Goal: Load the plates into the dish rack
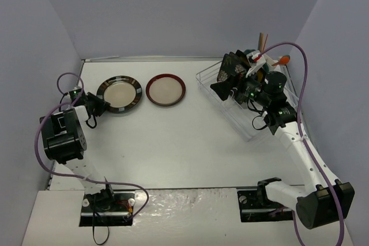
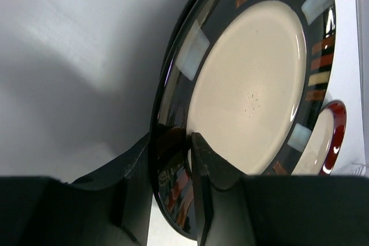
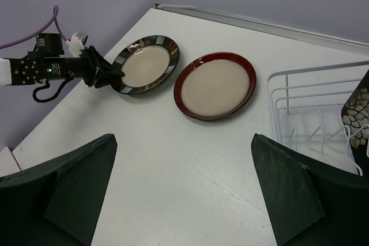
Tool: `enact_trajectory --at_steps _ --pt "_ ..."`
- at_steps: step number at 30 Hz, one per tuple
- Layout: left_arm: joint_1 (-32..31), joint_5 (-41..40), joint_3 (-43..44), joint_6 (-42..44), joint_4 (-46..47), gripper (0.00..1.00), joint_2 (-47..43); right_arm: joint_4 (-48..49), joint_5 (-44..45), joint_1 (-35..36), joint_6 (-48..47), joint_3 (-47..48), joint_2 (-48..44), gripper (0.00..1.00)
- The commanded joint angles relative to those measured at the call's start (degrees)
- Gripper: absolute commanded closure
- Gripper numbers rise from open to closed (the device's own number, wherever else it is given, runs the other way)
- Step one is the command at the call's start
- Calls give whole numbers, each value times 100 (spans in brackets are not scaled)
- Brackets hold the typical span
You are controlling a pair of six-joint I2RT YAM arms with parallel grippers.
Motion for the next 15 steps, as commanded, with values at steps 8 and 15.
enact_trajectory --at_steps 8,15 --pt "-62 12 -1542 -114 -842 100 -1920 437 36 358 133 -146 -262 0" --pt "-53 137 -1084 -96 -1470 100 -2688 392 253 729 133 -130 -230 0"
